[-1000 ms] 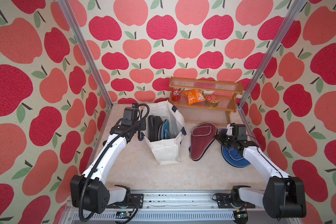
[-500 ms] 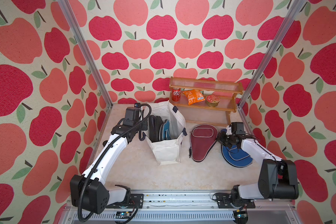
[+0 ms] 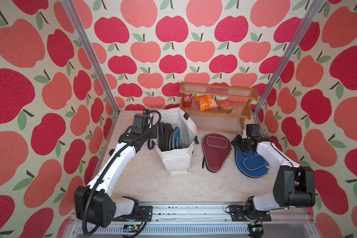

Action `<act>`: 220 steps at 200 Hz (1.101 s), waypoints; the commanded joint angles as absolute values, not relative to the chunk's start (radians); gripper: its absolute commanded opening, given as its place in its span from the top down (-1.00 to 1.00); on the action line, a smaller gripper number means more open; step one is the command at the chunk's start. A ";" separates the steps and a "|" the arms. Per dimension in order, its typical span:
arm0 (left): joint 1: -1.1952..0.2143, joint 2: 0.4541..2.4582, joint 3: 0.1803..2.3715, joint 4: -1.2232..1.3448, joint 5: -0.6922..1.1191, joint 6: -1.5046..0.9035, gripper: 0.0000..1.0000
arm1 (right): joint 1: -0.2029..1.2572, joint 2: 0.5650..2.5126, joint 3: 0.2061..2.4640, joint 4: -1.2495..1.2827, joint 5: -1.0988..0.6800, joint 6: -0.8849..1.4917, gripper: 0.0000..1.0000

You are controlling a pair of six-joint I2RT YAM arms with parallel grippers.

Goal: Remove the ping pong set from the canvas bag
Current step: Place the ping pong set at the center of the board.

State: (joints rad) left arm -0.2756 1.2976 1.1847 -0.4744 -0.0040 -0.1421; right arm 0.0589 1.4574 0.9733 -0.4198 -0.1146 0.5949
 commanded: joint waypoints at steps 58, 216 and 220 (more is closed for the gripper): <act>-0.249 1.273 1.230 -0.451 -0.019 -0.151 1.00 | 0.281 1.359 1.043 -0.381 -0.081 0.549 -0.45; -0.169 1.279 1.226 -0.439 0.008 -0.169 1.00 | 0.706 1.836 1.292 -0.798 0.476 0.448 -0.44; -0.168 1.279 1.226 -0.440 0.008 -0.170 1.00 | 0.706 1.838 1.290 -0.811 0.482 0.454 -0.44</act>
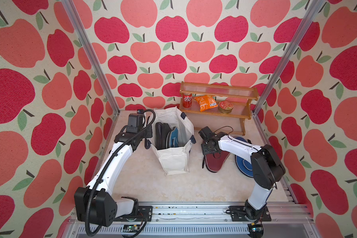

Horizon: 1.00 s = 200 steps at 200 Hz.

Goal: Remove the ping pong set from the canvas bag
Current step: Place the ping pong set at the center of the board.

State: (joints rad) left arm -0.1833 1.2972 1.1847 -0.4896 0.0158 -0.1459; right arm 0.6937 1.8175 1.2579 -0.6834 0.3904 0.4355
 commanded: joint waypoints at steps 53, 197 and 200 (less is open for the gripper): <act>-0.168 1.278 1.227 -0.439 0.018 -0.175 1.00 | 0.689 1.767 1.210 -0.865 0.507 0.510 -0.45; -0.178 1.281 1.221 -0.433 0.034 -0.167 1.00 | 0.581 1.346 1.176 -0.440 0.166 0.533 -0.46; -0.178 1.283 1.220 -0.432 0.034 -0.166 1.00 | 0.587 1.344 1.184 -0.430 0.164 0.535 -0.46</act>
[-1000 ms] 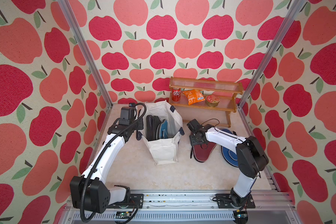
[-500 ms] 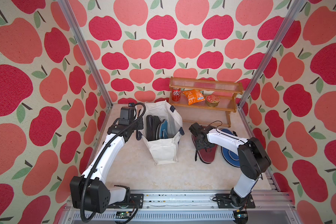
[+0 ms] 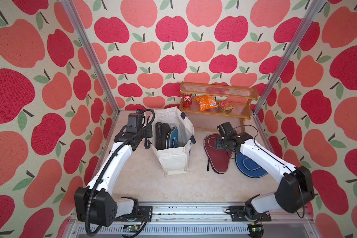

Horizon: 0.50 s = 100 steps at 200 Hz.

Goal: Remove the ping pong set from the canvas bag
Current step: Place the ping pong set at the center of the board, then adjust the canvas bag at the center of the board.

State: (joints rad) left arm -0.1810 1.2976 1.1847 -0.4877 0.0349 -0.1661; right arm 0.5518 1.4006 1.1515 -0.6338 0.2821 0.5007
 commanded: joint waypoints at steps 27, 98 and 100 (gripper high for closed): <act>-0.181 1.286 1.220 -0.432 0.038 -0.164 1.00 | 0.640 1.392 1.315 -0.376 0.116 0.527 -0.47; -0.181 1.297 1.243 -0.445 0.049 -0.163 1.00 | 0.702 1.652 1.618 -0.477 -0.053 0.517 -0.45; -0.181 1.298 1.244 -0.447 0.050 -0.164 1.00 | 0.704 1.656 1.621 -0.477 -0.057 0.517 -0.45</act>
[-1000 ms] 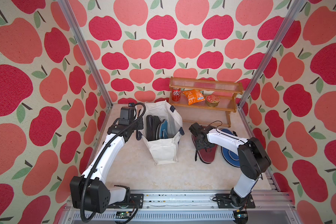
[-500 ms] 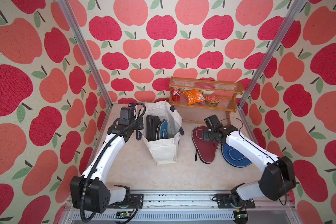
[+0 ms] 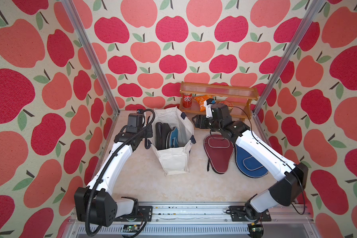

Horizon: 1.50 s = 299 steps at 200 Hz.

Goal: Remove the ping pong set from the canvas bag
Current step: Adjust the canvas bag at the center of the board.

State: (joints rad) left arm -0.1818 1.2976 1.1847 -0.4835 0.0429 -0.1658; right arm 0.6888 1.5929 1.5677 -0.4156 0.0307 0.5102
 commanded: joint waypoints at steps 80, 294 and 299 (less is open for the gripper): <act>-0.149 1.400 1.495 -0.513 0.085 -0.207 1.00 | 0.719 1.740 1.573 -0.424 -0.120 0.568 0.77; -0.193 1.629 1.583 -0.942 0.145 -0.305 -0.02 | 0.775 1.664 1.364 -0.236 -0.031 0.582 1.00; -0.197 1.638 1.580 -0.940 0.150 -0.305 0.01 | 0.775 1.662 1.360 -0.235 -0.031 0.584 1.00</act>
